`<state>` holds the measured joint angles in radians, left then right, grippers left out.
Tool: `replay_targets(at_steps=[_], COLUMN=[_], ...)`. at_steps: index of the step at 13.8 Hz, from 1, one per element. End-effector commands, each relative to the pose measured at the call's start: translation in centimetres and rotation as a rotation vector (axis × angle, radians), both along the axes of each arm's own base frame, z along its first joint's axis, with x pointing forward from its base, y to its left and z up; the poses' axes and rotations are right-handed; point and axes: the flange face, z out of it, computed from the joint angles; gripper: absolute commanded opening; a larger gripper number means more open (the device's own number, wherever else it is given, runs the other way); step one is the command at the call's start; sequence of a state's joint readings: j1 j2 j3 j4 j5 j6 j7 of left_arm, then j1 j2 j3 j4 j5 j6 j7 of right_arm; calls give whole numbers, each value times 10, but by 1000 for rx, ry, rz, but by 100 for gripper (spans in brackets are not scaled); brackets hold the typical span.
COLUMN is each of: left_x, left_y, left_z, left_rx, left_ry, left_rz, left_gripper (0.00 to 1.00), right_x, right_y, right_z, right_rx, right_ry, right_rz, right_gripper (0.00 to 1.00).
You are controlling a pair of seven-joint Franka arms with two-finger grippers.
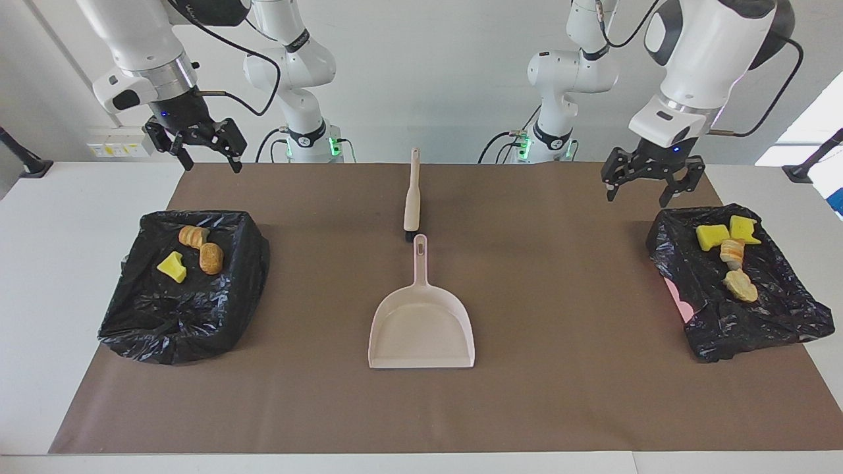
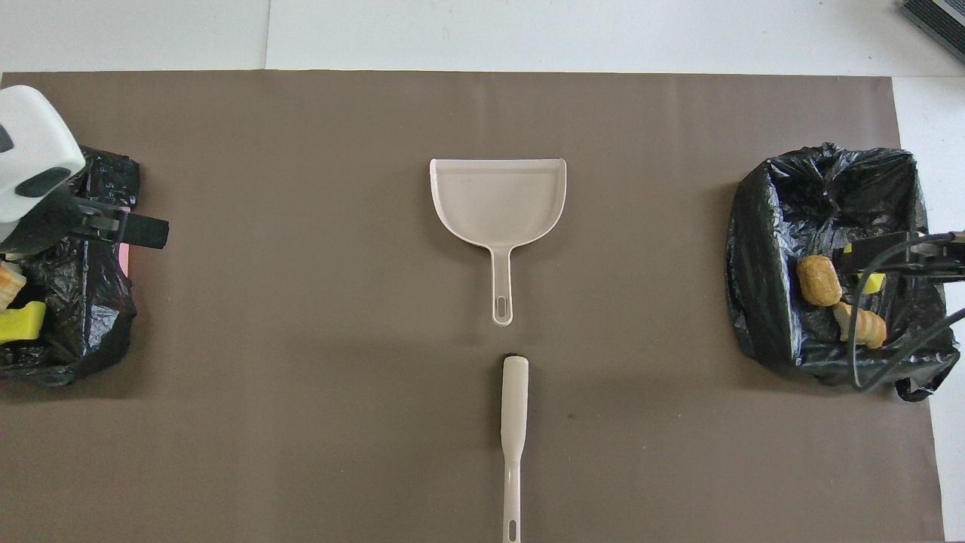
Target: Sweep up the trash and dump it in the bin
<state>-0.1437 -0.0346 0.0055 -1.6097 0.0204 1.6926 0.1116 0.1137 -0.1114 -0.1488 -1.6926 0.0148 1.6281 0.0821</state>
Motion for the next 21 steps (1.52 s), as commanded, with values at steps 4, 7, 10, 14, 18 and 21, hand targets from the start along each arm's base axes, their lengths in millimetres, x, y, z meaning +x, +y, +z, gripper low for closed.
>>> replay_targets(at_steps=[4, 7, 10, 14, 18, 21], left_x=[-14, -21, -30, -34, -43, -48], left_y=[25, 32, 33, 37, 41, 42], left_z=[56, 64, 64, 63, 57, 56], left_rx=[4, 5, 3, 6, 8, 8], left_ry=[49, 52, 59, 90, 117, 117], left_rz=[28, 41, 53, 63, 72, 72], left_gripper=[100, 100, 100, 100, 100, 100], right_x=[-5, -8, 2, 1, -2, -1], right_y=[2, 4, 4, 5, 3, 3], right_z=[3, 0, 6, 9, 8, 8], right_rx=[10, -13, -20, -20, -17, -17], right_ry=[8, 48, 37, 35, 46, 38], right_rz=[21, 103, 132, 125, 123, 121], right_gripper=[100, 100, 100, 100, 100, 100])
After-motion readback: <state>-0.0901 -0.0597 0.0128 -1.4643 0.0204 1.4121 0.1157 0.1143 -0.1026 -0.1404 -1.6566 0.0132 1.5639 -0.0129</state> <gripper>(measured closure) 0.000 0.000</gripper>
